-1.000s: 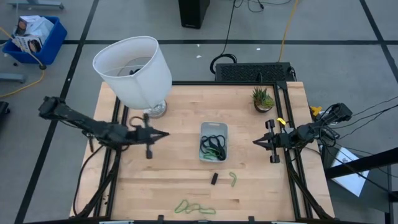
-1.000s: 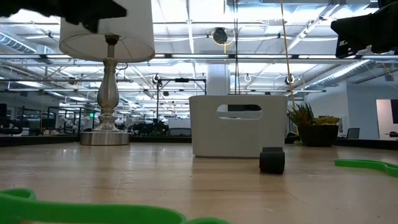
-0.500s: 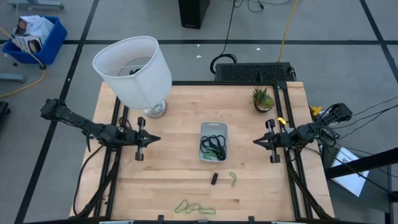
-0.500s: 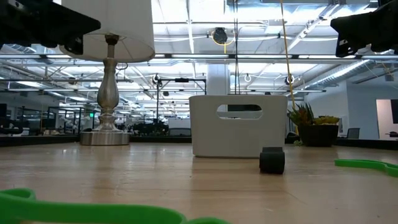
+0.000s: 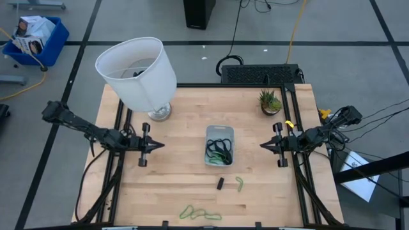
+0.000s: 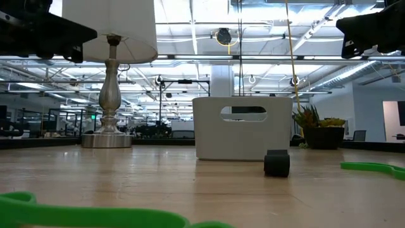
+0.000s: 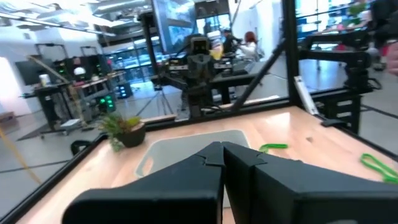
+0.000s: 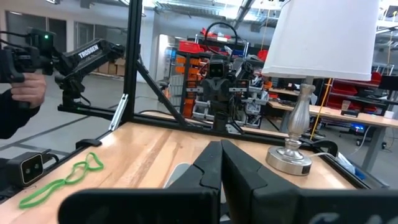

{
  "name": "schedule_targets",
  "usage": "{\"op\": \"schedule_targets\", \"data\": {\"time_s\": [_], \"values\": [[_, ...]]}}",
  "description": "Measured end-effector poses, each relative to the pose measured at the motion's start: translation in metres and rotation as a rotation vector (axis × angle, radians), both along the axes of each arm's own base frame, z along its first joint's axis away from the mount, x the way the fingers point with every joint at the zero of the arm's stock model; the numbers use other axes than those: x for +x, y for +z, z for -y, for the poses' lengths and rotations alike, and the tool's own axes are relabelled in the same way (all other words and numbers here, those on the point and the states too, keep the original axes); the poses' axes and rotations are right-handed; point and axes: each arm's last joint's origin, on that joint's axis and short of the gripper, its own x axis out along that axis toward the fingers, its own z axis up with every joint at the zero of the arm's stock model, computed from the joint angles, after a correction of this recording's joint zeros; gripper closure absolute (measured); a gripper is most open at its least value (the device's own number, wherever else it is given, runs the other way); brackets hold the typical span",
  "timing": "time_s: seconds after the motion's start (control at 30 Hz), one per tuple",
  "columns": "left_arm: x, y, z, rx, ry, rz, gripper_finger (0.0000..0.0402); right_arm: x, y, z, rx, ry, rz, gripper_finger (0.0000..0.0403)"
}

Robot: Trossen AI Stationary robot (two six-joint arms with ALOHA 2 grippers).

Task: Pick and place rubber bands into bin
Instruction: Put the green rubber band into the gray container

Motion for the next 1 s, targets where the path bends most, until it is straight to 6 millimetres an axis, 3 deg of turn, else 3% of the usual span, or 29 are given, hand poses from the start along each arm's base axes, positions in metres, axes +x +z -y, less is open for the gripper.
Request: {"op": "schedule_targets", "data": {"time_s": [0.17, 0.37, 0.63, 1.0], "values": [[-0.001, 0.0, 0.003, 0.002, -0.033, -0.001, 0.0398, 0.002, -0.004, -0.002, -0.004, 0.018, -0.043, 0.0403], [-0.001, -0.001, 0.003, 0.018, -0.032, -0.013, 0.037, 0.009, -0.008, -0.006, 0.009, 0.035, -0.088, 0.0403], [0.0, -0.003, 0.001, 0.022, 0.031, -0.029, 0.0367, 0.023, -0.02, -0.012, -0.12, -0.046, -0.19, 0.0403], [0.0, -0.004, 0.001, 0.024, 0.047, -0.036, 0.0396, 0.067, 0.016, -0.04, -0.121, -0.043, -0.287, 0.0403]]}}
